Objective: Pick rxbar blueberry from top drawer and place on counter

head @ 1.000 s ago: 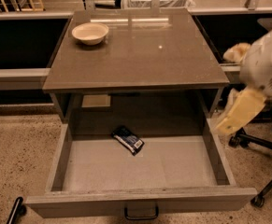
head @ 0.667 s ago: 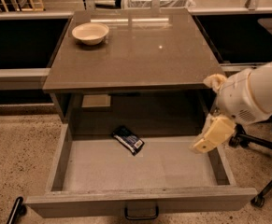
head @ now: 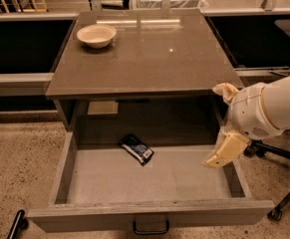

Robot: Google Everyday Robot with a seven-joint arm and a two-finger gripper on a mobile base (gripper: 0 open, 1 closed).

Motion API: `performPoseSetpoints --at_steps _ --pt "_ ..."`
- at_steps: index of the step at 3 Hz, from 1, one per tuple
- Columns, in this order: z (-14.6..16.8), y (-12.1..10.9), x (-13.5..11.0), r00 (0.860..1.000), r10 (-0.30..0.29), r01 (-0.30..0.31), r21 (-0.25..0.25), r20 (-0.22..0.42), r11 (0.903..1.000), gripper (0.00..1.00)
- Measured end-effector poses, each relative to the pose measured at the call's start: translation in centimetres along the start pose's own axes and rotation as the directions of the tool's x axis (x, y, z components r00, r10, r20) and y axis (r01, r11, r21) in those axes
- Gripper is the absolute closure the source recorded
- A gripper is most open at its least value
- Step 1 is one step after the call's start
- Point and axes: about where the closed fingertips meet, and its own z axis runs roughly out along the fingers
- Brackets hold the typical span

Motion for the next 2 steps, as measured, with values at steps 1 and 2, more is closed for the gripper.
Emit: performPoseSetpoints --at_steps 1,2 --pt "4.4 0.7 -1.5 1.0 -0.011 0.014 -0.102 0.026 0.9946 0.0" --pt "10.4 3.0 -1.9 0.997 0.048 -0.035 -0.181 0.068 0.9829 0.0"
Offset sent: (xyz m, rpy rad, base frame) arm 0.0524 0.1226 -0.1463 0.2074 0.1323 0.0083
